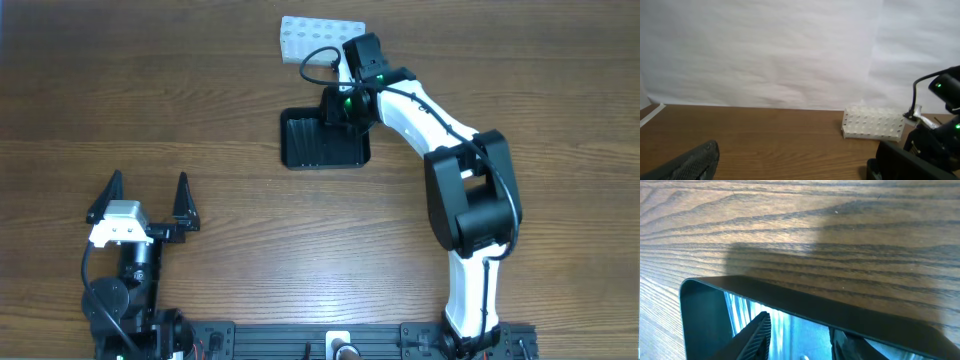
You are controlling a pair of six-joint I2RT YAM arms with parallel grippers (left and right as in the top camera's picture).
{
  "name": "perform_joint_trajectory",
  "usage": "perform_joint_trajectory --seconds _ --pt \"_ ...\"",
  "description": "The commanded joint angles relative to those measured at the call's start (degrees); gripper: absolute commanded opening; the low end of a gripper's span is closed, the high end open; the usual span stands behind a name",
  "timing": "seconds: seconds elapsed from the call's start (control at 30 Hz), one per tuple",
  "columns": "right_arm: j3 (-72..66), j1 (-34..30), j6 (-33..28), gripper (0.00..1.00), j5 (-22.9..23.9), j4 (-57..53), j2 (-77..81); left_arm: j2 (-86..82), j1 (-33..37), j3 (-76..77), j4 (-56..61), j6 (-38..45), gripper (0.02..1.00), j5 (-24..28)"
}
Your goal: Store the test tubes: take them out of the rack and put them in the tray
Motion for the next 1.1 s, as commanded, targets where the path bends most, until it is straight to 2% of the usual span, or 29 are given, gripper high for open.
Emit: perform_joint_trajectory --seconds 0.03,0.13,0.23,0.5,0.6,0.63,0.83,1.1 --pt "-0.2 -0.9 -5.7 0.542 1.9 0.9 -8.3 -0.4 0.3 -0.4 0.3 0.8 0.998 0.7" --pt "-0.2 -2.9 -10.8 0.689 8.1 2.2 -14.3 -0.4 0.3 -0.4 0.3 0.8 0.998 0.7" --pt "-0.2 -5.8 -16.0 0.748 10.9 2.5 -19.2 -0.4 0.3 -0.4 0.3 0.8 0.998 0.7" --pt "-5.8 -16.9 -23.6 0.801 11.2 3.9 -37.4 -0.4 0.3 -0.4 0.3 0.8 0.998 0.7" --pt "-12.8 -19.5 -26.6 0.976 12.5 7.6 -46.4 -0.4 0.3 -0.4 0.3 0.8 0.998 0.7" --pt "-16.0 -20.6 -26.5 0.993 14.1 9.2 -50.3 -0.4 0.3 -0.4 0.3 0.8 0.998 0.7" --pt "-33.4 -24.8 -26.5 0.991 21.1 14.4 -71.1 -0.4 0.3 -0.4 0.3 0.8 0.998 0.7" --pt "-47.8 -27.5 -25.2 0.993 21.4 15.2 -87.3 -0.4 0.3 -0.4 0.3 0.8 0.998 0.7"
